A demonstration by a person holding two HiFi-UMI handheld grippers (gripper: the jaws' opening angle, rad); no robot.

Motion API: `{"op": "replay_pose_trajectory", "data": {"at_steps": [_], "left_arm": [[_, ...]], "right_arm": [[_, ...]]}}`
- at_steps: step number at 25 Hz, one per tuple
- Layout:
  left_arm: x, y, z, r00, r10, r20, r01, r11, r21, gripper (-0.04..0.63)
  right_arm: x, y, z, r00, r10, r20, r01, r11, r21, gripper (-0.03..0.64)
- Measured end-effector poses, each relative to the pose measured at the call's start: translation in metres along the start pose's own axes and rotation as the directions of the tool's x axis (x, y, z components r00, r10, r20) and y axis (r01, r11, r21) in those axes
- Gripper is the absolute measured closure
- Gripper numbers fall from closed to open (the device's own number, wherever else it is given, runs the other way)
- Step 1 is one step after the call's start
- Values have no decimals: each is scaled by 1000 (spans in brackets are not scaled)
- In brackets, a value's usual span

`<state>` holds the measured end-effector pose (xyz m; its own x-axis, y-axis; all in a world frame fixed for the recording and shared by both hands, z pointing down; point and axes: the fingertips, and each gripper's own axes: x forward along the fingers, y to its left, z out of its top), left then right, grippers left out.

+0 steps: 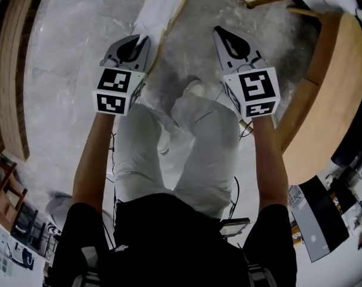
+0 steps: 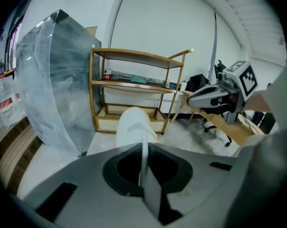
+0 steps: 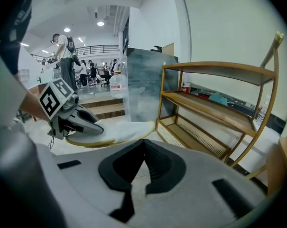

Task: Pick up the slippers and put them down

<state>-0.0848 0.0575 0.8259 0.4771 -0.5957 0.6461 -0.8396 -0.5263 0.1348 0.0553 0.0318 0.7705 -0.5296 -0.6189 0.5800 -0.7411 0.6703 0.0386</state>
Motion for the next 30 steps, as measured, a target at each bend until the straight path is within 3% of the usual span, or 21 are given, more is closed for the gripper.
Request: {"op": "replay_pose_trajectory", "data": {"at_steps": [17,27,30], "left_arm": [[103,35,-75,998,-31,57,27,997,71,574],[140,43,-95,996,-71,46,65,991,120,574],[151,44,-103,996,-80,30,77,992,98,574]], "right_arm": [[92,-8,-102,1000,-1,-5,1,993,-121,617],[128,-7,-151,1000,2,-25,-4,994,-111,617],[133,-6,-161,1000,3,-30,-7,993,-116,617]]}}
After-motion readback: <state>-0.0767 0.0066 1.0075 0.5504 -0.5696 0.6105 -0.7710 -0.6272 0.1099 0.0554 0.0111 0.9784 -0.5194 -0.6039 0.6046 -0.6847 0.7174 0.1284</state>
